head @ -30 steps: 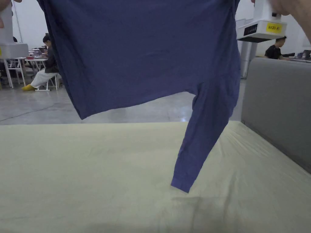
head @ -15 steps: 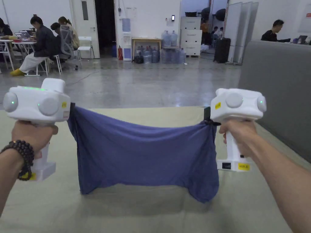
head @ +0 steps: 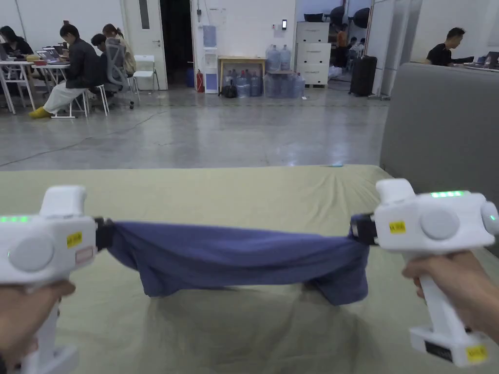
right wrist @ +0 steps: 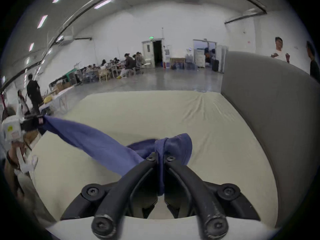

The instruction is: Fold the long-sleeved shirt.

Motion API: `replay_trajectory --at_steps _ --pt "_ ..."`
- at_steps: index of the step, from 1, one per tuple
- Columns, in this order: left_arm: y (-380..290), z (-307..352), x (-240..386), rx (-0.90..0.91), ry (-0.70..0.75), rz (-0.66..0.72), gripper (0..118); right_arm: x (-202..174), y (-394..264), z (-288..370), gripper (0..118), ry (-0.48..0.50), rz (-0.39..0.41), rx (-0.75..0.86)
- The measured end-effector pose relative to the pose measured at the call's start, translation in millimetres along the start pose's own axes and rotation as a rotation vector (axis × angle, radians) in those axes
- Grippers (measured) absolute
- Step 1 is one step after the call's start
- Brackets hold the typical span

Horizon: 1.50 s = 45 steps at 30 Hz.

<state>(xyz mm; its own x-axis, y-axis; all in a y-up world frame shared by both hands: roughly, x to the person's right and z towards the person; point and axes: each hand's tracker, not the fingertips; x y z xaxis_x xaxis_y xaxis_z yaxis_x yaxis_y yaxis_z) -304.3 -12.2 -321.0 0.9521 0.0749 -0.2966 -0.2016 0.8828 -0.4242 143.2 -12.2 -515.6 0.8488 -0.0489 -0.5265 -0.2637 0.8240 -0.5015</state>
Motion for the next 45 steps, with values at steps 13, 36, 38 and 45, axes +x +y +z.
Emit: replay_trajectory --at_steps 13,36,38,45 --pt "-249.6 129.3 11.3 -0.369 -0.006 -0.058 0 -4.0 -260.2 66.4 0 0.053 -0.007 -0.505" --pt "-204.1 181.4 39.0 -0.190 -0.071 0.038 0 15.6 -227.6 135.6 0 -0.049 -0.129 -0.248" --pt "-204.7 174.1 43.7 -0.237 -0.109 0.055 0 15.8 -237.3 129.9 0 0.000 -0.136 -0.312" --pt "-205.6 150.7 47.1 -0.260 -0.114 0.023 0 23.7 -238.9 112.5 0 -0.010 -0.142 -0.339"
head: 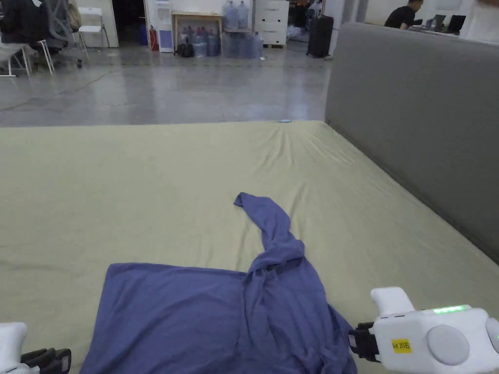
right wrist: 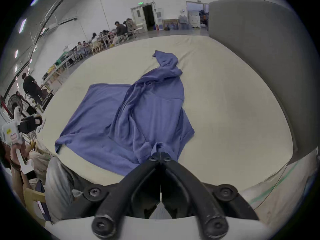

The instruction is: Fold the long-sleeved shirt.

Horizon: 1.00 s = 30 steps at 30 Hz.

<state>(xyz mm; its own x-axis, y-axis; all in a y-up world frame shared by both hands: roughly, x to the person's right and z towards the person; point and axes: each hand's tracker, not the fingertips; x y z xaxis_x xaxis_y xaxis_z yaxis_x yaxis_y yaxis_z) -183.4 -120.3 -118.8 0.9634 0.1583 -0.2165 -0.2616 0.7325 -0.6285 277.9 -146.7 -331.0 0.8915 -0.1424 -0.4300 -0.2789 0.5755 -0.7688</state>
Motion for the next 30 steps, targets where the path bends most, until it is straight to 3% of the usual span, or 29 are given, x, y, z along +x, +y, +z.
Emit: replay_trajectory --at_steps 4,5,6,9,10,16,19,21,24,27,29,30 --pt "4.1 -10.8 -2.7 -0.006 0.001 -0.009 0 1.5 31.8 -14.0 0 0.009 -0.003 0.009" --pt "6.1 -13.9 -2.9 -0.005 0.003 -0.009 0 -0.3 46.3 -20.5 7 0.016 0.000 0.018" --pt "8.7 -17.7 -3.7 -0.005 0.002 -0.004 0 -0.4 64.2 -30.2 34 0.031 0.003 0.033" --pt "15.7 -34.4 -7.0 -0.015 -0.014 0.014 0 -3.5 119.7 -70.1 69 0.041 -0.009 0.038" --pt "19.1 -40.0 -7.1 -0.014 -0.013 0.014 0 -3.9 135.9 -84.3 97 0.041 -0.016 0.030" --pt "34.7 -75.5 -5.2 -0.030 -0.021 0.009 0 -8.0 211.2 -169.5 96 -0.006 -0.127 -0.052" --pt "34.7 -87.9 0.2 -0.047 -0.035 0.000 0 -17.0 224.9 -200.3 96 -0.024 -0.103 -0.097" --pt "34.4 -92.9 2.1 -0.055 -0.047 -0.004 0 -22.1 229.1 -220.5 91 -0.120 -0.080 -0.165" --pt "30.7 -100.6 -2.1 -0.060 -0.059 0.006 0 -25.2 230.4 -242.8 55 -0.205 -0.037 -0.189" --pt "30.9 -99.1 -0.4 -0.065 -0.062 0.004 0 -35.7 218.5 -237.6 9 -0.155 -0.068 -0.215" --pt "30.6 -97.7 -1.9 -0.063 -0.063 0.003 0 -38.3 214.0 -230.7 6 -0.145 -0.113 -0.180" --pt "30.3 -96.8 -1.9 -0.062 -0.063 0.003 0 -36.6 219.7 -223.8 6 -0.147 -0.093 -0.171"
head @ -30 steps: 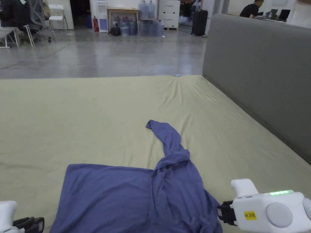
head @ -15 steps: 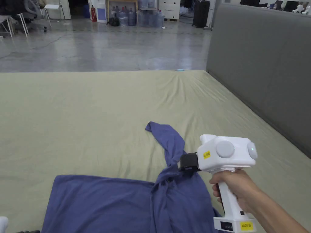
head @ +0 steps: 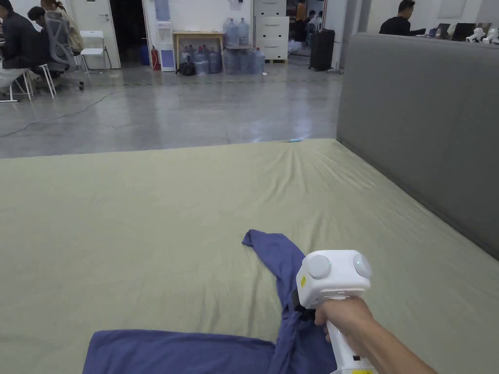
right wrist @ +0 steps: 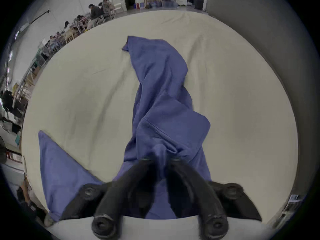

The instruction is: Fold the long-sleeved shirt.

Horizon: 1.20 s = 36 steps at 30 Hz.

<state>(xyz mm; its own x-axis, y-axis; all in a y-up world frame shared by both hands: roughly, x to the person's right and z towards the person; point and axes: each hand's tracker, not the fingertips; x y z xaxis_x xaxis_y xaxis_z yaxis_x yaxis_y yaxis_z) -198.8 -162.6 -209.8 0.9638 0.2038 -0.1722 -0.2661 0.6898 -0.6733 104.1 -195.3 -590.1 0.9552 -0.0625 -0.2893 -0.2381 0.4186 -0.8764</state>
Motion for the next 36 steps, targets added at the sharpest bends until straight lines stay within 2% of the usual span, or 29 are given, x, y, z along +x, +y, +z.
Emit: replay_trajectory --at_steps 5,10,14,18,21,24,25,26,28,29,32,36 --pt "-2.2 5.5 2.2 0.005 -0.002 0.003 0 8.8 -2.1 42.9 5 0.079 0.011 0.096" --pt "-3.7 15.8 2.3 0.023 -0.007 -0.002 0 27.8 -43.2 119.9 5 0.186 0.106 0.204" --pt "-4.6 20.6 0.4 0.044 -0.012 0.008 0 30.7 -111.5 158.3 5 0.379 0.218 0.119" --pt "-3.9 21.6 1.6 0.048 -0.005 0.016 0 6.2 -166.0 134.5 5 0.558 0.226 -0.030" --pt "-5.8 23.4 1.9 0.041 -0.003 0.021 0 -24.4 -198.4 96.3 5 0.497 0.280 -0.120" --pt "-5.9 25.2 1.8 0.042 -0.003 0.020 0 -39.4 -212.9 74.0 6 0.441 0.317 -0.134" --pt "-5.7 25.9 2.6 0.045 -0.002 0.019 0 -39.5 -212.5 75.5 13 0.441 0.330 -0.125" --pt "-5.3 26.7 2.6 0.047 -0.002 0.020 0 -38.7 -211.3 78.8 32 0.442 0.337 -0.113" --pt "-4.1 28.8 2.4 0.057 -0.010 0.025 0 -28.3 -202.6 101.8 96 0.449 0.328 -0.013" --pt "-3.5 29.5 3.4 0.059 -0.014 0.028 0 -22.7 -199.5 113.1 102 0.452 0.325 0.038" --pt "-2.7 30.4 4.9 0.069 -0.018 0.026 0 3.9 -178.1 164.6 102 0.414 0.323 0.182" --pt "-2.9 29.7 9.0 0.068 -0.028 0.020 0 48.7 -138.9 196.5 101 0.230 0.194 0.325"
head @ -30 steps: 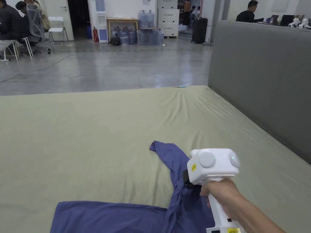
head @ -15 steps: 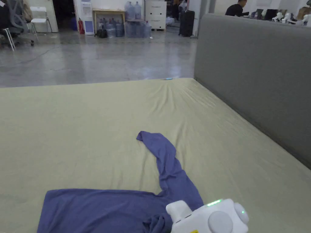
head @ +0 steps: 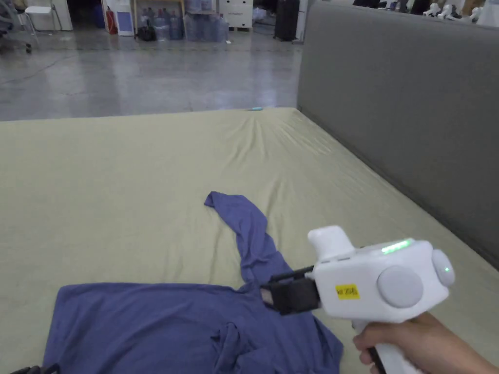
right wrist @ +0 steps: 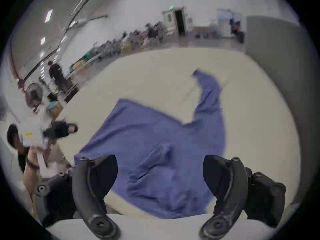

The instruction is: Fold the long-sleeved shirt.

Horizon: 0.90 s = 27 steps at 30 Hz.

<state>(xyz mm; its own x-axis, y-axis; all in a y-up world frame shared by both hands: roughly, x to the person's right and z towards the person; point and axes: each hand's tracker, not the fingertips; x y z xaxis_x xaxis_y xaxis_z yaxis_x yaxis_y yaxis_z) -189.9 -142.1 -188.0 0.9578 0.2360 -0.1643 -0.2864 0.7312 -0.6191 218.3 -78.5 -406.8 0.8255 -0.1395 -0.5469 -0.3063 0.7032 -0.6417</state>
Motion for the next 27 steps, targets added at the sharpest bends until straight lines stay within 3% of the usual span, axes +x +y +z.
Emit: replay_trajectory --at_steps 2,9,11,14,15,17,19,20,22,26,27 --pt "-0.1 -0.5 2.1 -0.003 -0.006 -0.004 0 21.3 7.6 -8.5 101 -0.102 -0.035 -0.026" --pt "-1.2 -7.4 4.5 -0.021 -0.010 -0.012 0 67.3 -22.7 -119.6 97 -0.249 -0.107 -0.301" --pt "-0.8 -8.0 4.9 -0.023 -0.008 -0.012 0 68.2 -29.1 -139.7 83 -0.252 -0.128 -0.315" --pt "-0.3 -8.3 5.0 -0.025 -0.009 -0.011 0 65.8 -31.6 -161.2 76 -0.226 -0.160 -0.331" --pt "-0.2 -9.0 4.8 -0.028 -0.008 -0.011 0 61.9 -31.0 -165.4 68 -0.237 -0.149 -0.346" --pt "-1.5 -10.6 4.6 -0.030 -0.004 -0.012 0 56.5 -31.2 -171.2 26 -0.279 -0.108 -0.361" --pt "-2.1 -10.6 4.5 -0.032 0.002 -0.017 0 52.1 -33.0 -171.8 12 -0.220 -0.118 -0.346" --pt "-2.0 -10.5 4.3 -0.032 0.001 -0.018 0 48.3 -33.3 -169.8 5 -0.258 -0.083 -0.355" --pt "3.9 -13.3 3.5 -0.039 -0.004 -0.017 0 46.7 -31.6 -168.1 3 -0.255 -0.049 -0.355" --pt "42.1 -37.7 -2.3 -0.024 -0.001 -0.003 0 52.7 -32.0 -164.5 3 -0.227 -0.084 -0.350" --pt "55.6 -49.8 -3.9 -0.031 0.009 0.014 7 54.7 -32.7 -166.3 3 -0.224 -0.086 -0.345"
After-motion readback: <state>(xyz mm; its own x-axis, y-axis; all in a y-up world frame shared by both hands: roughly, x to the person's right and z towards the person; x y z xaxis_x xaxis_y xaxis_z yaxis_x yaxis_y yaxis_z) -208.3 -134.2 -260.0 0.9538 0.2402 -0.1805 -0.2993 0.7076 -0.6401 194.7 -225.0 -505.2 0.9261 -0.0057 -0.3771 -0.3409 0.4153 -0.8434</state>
